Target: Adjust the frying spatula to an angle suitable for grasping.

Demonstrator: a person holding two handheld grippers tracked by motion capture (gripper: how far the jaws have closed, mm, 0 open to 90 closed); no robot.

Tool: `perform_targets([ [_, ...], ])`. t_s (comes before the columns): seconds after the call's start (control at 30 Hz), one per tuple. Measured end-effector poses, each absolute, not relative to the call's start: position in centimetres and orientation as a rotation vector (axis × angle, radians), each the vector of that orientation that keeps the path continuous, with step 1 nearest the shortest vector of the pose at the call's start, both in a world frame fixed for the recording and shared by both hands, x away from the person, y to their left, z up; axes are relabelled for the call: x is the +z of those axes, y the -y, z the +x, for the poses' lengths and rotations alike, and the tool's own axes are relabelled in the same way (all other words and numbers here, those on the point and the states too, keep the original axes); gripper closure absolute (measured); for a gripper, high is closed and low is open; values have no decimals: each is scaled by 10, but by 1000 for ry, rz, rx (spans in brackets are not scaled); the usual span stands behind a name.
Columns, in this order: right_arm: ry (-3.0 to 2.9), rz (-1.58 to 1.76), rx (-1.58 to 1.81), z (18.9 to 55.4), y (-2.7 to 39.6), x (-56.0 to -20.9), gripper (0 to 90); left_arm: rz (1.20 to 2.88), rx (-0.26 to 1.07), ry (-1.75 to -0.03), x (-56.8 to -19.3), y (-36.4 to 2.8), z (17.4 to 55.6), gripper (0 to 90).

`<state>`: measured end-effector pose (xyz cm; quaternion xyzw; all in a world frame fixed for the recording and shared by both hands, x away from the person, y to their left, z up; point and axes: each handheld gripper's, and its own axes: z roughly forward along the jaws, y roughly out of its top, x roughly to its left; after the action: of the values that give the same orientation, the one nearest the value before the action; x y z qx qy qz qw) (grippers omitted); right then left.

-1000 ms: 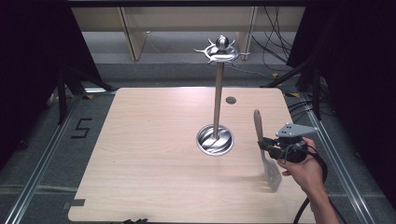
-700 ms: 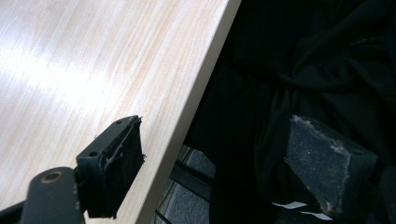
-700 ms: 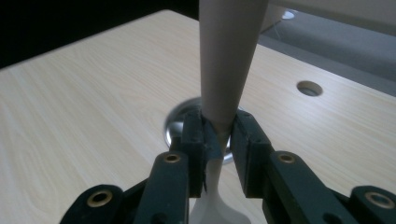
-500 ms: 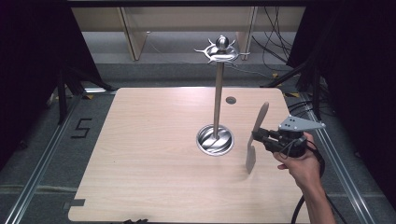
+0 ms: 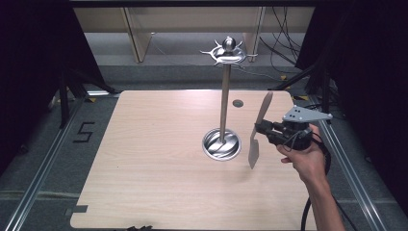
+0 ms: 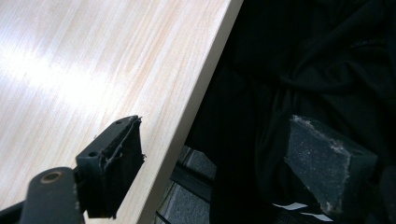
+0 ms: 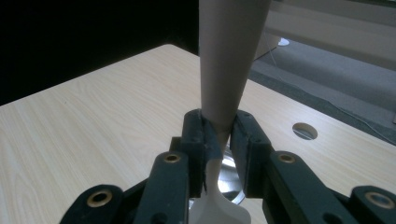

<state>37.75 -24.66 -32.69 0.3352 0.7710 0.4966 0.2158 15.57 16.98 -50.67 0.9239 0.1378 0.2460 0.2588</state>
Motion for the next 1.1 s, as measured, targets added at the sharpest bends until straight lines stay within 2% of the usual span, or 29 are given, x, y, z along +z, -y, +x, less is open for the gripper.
perform_targets([
  [1.1,-2127,907,1376,446,238,-290,765,2520,662,-358,-506,-169,155,180],
])
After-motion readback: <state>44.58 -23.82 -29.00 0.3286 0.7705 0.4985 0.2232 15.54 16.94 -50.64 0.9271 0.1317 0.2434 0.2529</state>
